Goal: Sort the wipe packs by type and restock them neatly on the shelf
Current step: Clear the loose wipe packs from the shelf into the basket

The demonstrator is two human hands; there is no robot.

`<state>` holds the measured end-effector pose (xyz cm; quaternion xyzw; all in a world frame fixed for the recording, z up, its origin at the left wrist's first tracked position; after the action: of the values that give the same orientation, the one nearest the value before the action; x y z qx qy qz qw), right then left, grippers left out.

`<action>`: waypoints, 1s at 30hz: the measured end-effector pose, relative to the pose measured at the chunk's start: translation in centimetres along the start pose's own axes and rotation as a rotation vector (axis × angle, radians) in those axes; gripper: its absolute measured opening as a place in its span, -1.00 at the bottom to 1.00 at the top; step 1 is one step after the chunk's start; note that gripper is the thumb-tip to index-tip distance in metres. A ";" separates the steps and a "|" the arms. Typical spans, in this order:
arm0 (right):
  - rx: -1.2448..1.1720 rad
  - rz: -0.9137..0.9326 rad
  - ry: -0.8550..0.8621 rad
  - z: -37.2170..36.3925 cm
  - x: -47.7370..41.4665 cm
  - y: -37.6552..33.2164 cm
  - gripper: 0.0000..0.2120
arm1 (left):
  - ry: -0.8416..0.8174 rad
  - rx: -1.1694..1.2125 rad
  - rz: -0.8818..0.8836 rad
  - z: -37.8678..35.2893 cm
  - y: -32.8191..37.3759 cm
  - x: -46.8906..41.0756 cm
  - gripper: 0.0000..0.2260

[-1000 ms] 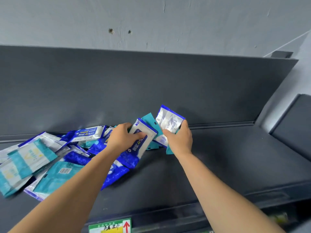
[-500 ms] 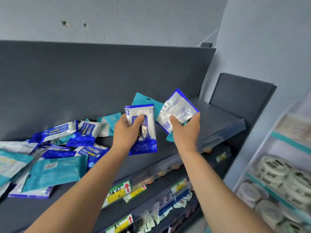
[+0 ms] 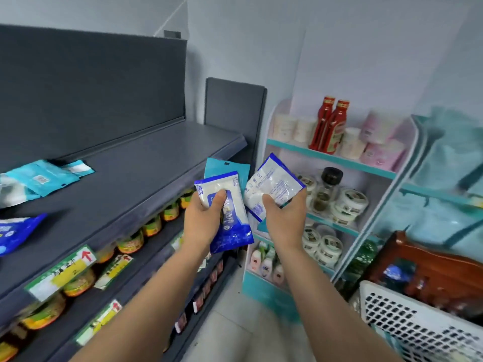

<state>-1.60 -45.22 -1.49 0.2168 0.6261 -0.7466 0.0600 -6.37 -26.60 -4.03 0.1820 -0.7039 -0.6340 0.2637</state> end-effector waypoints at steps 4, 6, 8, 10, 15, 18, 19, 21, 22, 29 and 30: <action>0.048 -0.040 0.086 8.2 -0.1 2.6 -0.61 | -0.120 -0.034 0.063 -7.0 -3.0 3.4 -0.90; 0.078 -0.066 0.112 12.5 -0.1 4.0 -0.62 | -0.158 -0.067 0.085 -10.6 -4.5 5.5 -0.89; 0.118 -0.089 0.130 16.9 -0.1 5.4 -0.63 | -0.188 -0.081 0.100 -14.2 -6.0 8.1 -0.88; 0.165 -0.115 0.139 21.4 0.0 7.0 -0.62 | -0.223 -0.080 0.125 -17.9 -7.7 10.6 -0.87; 0.308 -0.187 0.109 30.8 0.4 11.2 -0.58 | -0.302 -0.139 0.208 -25.7 -13.2 15.6 -0.77; 0.413 -0.262 0.082 35.3 0.6 14.4 -0.58 | -0.360 -0.207 0.264 -29.6 -16.5 18.0 -0.73; 0.449 -0.293 0.071 36.6 0.7 15.6 -0.55 | -0.375 -0.228 0.281 -30.7 -17.5 18.7 -0.71; 0.516 -0.357 0.043 38.6 0.9 17.9 -0.51 | -0.408 -0.280 0.303 -32.7 -19.2 19.5 -0.66; 0.547 -0.386 0.026 39.5 1.0 19.1 -0.49 | -0.425 -0.324 0.305 -33.7 -20.1 19.8 -0.64; 0.697 -0.620 -0.150 43.4 1.8 28.1 -0.48 | -0.605 -0.675 0.254 -39.8 -26.8 19.5 -0.80; 0.720 -0.655 -0.188 43.6 2.1 29.5 -0.43 | -0.639 -0.734 0.251 -40.5 -28.3 19.3 -0.81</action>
<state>-3.66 -92.92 -23.85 -0.0528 0.3556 -0.9114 -0.2003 0.42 -73.93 -26.96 -0.2120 -0.4967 -0.8271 0.1560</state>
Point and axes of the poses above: each hand's wrist, its own x-axis away from the middle knuckle, its own z-axis out of the back of the hand, y = z × x, the point moved 7 cm from there along -x, towards the middle knuckle, and after that the axes turned 10 degrees about z, right-handed, at the moved point
